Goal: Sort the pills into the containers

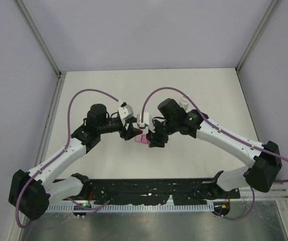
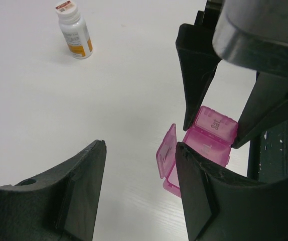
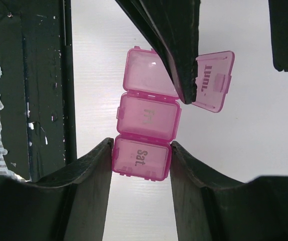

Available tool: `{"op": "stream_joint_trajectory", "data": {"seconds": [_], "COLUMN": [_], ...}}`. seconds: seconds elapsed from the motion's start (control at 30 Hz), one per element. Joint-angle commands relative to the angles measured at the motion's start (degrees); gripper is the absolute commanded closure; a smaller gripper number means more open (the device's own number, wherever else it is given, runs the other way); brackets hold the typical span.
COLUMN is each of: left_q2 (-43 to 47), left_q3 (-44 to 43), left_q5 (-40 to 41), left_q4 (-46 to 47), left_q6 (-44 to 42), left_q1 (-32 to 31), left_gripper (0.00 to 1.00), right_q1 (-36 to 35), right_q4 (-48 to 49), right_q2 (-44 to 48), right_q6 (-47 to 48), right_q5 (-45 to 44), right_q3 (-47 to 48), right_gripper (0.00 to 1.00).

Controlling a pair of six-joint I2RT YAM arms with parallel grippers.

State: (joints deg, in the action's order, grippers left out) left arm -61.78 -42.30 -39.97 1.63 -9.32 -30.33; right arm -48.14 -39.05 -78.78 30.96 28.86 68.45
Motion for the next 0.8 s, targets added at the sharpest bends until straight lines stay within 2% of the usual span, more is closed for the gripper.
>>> {"op": "stream_joint_trajectory", "data": {"seconds": [0.0,0.37,0.77], "left_q2": [0.3,-1.2,-3.2], "left_q3": [-2.8,-4.4,-4.0], "left_q5": [-0.4,-0.9,0.2], "left_q4": [2.7,4.8,4.0], "left_q6": [0.8,3.9,2.1], "left_q1": [0.6,2.3,2.3], "left_gripper": [0.39,0.3,0.29], "right_q1": [-0.3,-0.7,-0.8], "right_q4": [1.4,1.4,1.5], "right_q2": [1.2,1.1,1.4], "right_q6": [0.7,0.8,1.1], "right_q5": [0.9,0.8,0.3], "right_q3": [0.2,0.1,-0.2], "right_gripper": [0.94,0.95,0.95]}}
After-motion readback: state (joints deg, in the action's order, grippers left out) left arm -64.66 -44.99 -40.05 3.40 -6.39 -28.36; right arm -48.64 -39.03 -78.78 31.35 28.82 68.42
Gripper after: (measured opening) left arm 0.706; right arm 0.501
